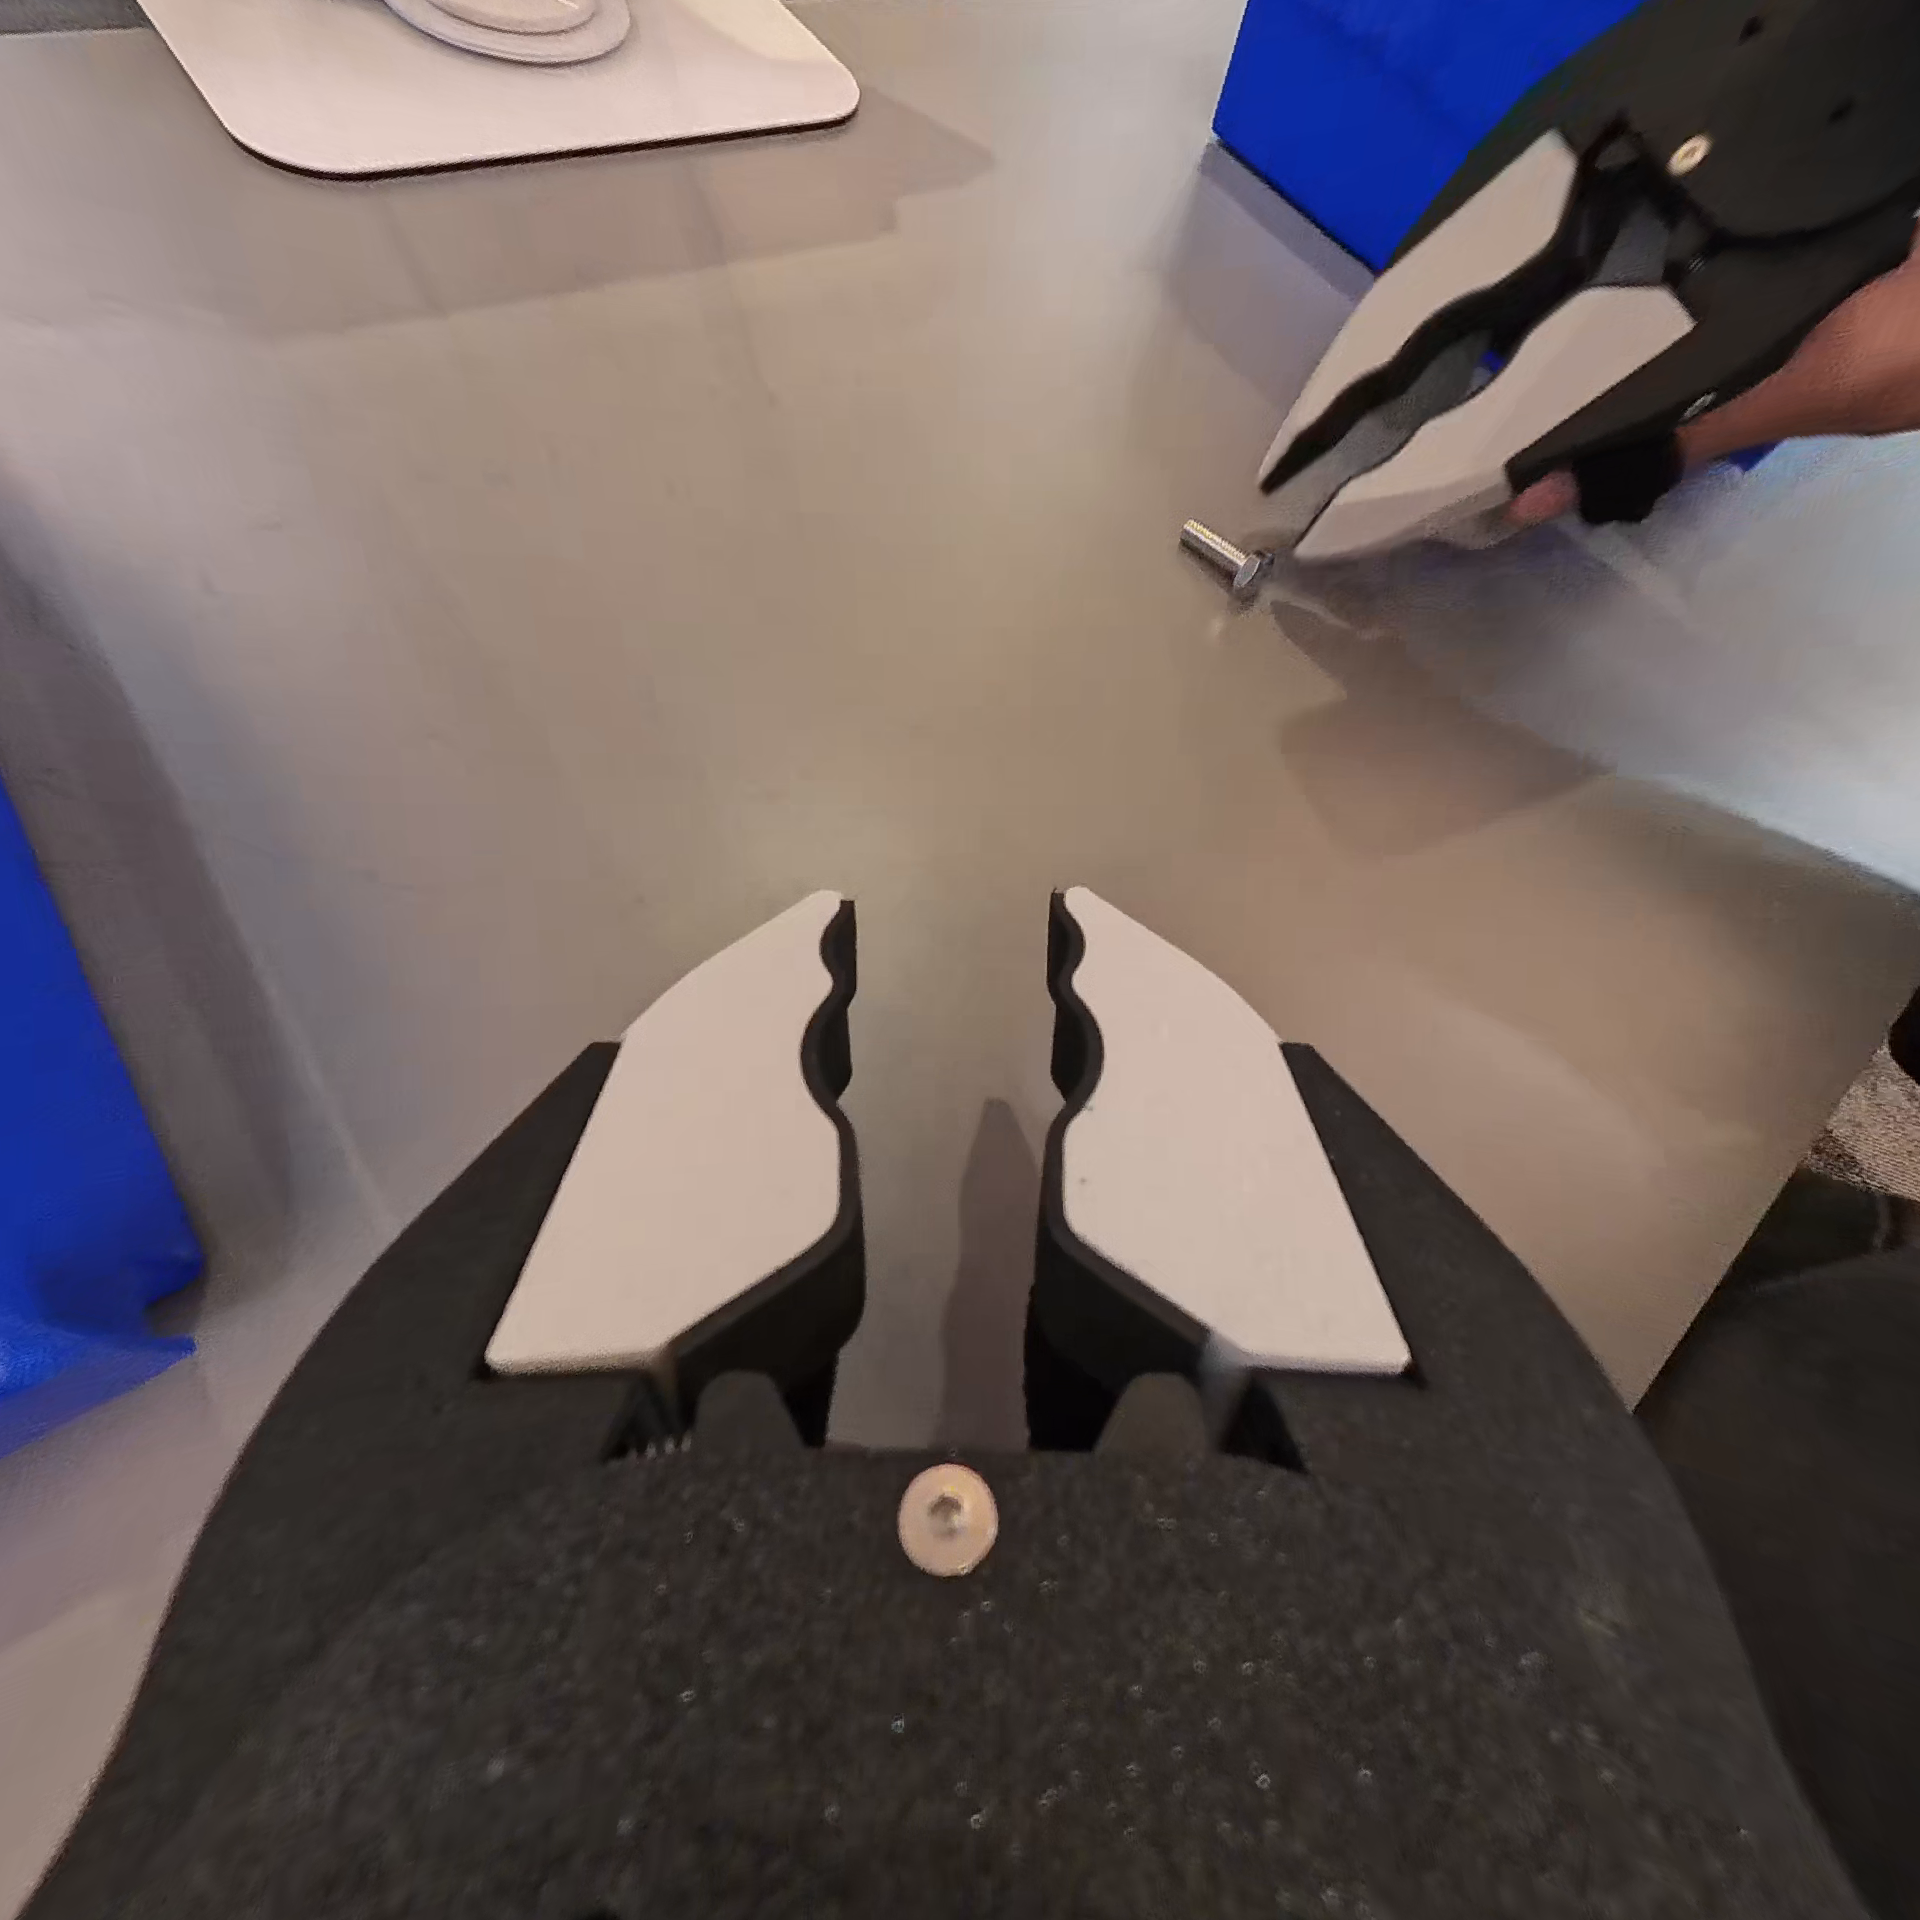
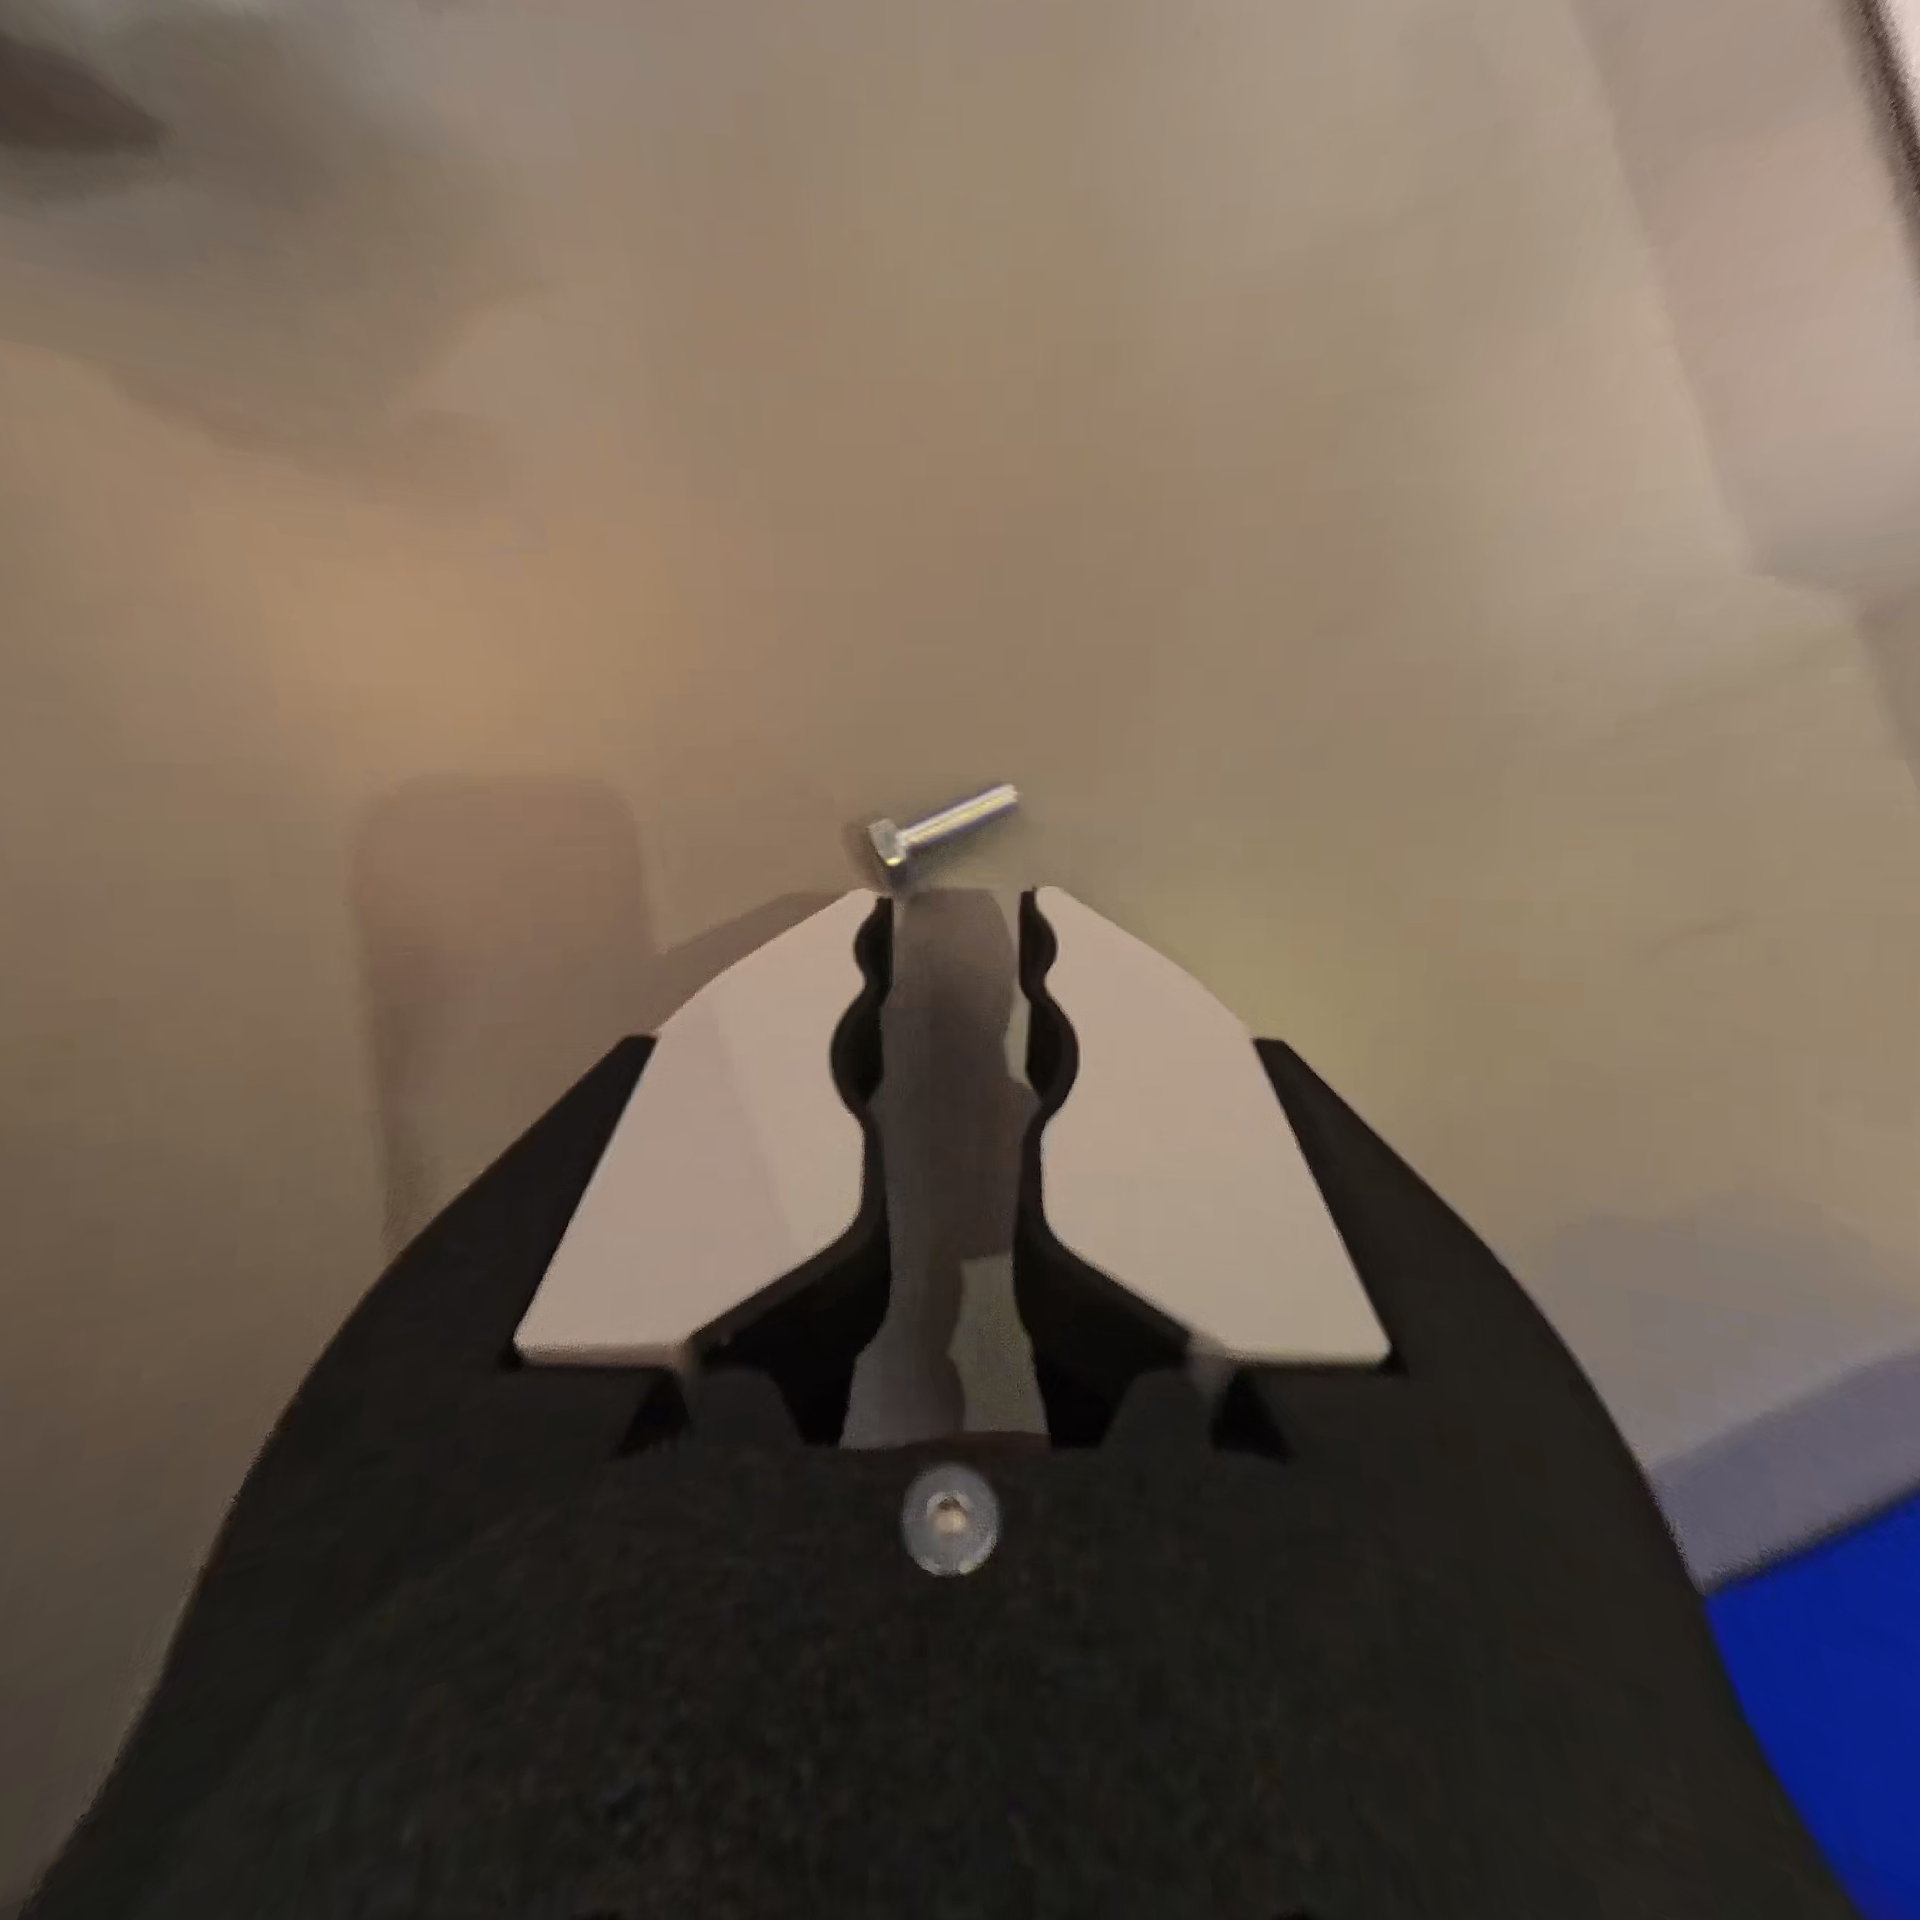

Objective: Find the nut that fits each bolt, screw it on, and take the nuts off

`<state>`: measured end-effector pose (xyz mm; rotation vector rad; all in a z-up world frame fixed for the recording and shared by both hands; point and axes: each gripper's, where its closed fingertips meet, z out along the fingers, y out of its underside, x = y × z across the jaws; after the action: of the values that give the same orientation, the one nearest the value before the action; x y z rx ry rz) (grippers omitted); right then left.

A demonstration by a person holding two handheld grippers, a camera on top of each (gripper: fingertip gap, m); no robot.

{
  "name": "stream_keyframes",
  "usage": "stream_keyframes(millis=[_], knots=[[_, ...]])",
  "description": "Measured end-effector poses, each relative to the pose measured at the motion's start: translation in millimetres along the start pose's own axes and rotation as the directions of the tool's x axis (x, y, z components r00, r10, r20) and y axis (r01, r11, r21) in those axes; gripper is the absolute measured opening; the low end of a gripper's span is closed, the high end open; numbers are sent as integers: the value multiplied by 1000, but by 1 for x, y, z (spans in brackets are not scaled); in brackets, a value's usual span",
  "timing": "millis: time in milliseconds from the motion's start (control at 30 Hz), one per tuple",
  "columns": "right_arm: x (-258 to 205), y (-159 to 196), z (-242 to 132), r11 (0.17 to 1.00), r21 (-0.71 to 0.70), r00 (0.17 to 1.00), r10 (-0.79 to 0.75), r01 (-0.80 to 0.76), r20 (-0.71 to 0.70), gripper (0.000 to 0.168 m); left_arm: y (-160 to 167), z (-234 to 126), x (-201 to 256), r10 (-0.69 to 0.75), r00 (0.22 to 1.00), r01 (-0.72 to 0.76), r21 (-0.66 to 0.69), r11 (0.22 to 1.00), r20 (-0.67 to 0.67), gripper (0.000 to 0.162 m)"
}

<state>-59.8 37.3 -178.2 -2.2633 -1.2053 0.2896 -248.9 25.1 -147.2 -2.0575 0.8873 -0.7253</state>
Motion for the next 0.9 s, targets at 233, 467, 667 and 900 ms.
stream_keyframes(millis=[233,467,667,900], knots=[[-7,-3,-15,837,293,794,538,-462,-284,31,1,4,-2,-19,1000,18,-5,1000,-12,35],[-16,-1,8,720,330,642,693,-610,-328,31,1,6,12,-11,998,11,-10,1000,-69,35],[-11,-2,18,736,282,634,675,-616,-377,28,1,2,18,-22,995,22,0,1000,-97,35],[-5,6,13,760,251,667,648,-600,-367,17,5,1,13,-50,993,49,-7,999,-105,35]])
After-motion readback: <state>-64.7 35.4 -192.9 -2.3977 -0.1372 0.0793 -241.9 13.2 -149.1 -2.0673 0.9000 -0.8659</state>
